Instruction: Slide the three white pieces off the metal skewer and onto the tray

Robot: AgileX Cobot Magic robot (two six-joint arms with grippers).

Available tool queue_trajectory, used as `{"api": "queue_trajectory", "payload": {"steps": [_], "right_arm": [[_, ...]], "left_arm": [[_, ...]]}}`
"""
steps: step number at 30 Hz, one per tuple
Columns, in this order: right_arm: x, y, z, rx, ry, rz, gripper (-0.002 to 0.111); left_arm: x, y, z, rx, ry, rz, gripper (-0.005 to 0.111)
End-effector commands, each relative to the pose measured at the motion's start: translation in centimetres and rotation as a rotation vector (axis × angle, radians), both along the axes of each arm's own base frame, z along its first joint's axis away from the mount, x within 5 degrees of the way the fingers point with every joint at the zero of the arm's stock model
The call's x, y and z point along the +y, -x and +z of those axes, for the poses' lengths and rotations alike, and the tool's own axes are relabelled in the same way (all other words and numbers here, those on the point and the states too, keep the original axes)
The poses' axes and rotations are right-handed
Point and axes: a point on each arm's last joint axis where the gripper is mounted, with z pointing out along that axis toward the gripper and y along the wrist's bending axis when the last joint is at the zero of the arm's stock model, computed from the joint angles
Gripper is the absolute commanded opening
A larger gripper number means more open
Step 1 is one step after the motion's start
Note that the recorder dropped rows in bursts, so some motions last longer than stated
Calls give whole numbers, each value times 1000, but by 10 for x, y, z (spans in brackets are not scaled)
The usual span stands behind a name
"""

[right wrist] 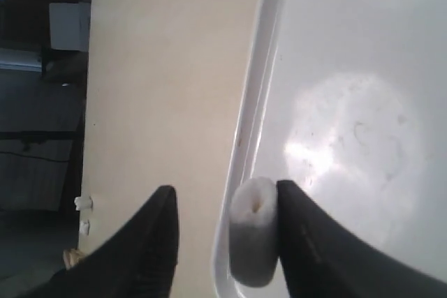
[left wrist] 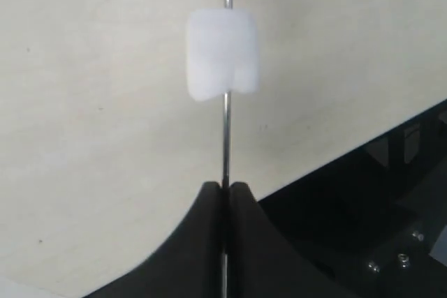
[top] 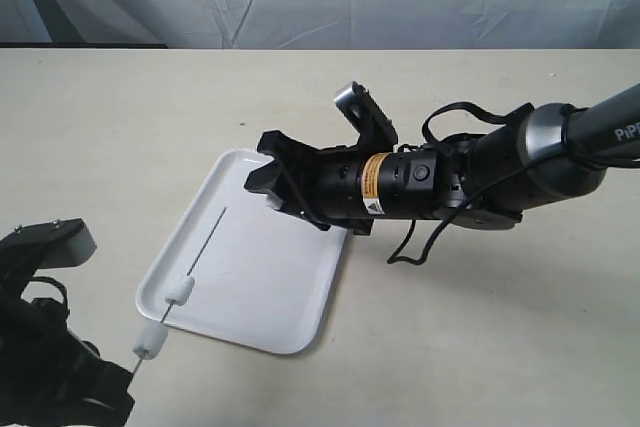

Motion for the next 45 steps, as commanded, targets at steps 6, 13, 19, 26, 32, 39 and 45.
{"api": "queue_trajectory", "payload": {"steps": [6, 13, 19, 26, 32, 39, 45], "right_arm": [[-3, 1, -5, 19, 64, 24, 41], [2, 3, 0, 41, -19, 43, 41], [6, 11, 2, 92, -54, 101, 41], [19, 24, 1, 117, -57, 141, 41], [30, 35, 2, 126, -64, 164, 41], [32, 37, 2, 130, -66, 160, 41], [31, 37, 1, 122, -46, 163, 40]], "left_arm": [[-2, -14, -20, -3, -57, -32, 0], [-4, -19, -21, -22, -53, -32, 0], [-7, -29, -13, -81, -40, -23, 0], [-12, -41, -17, -68, -49, -14, 0], [-20, -50, -17, -86, 11, -37, 0], [-23, -56, -16, -95, 19, -29, 0], [-23, -56, -16, -96, 19, -31, 0]]}}
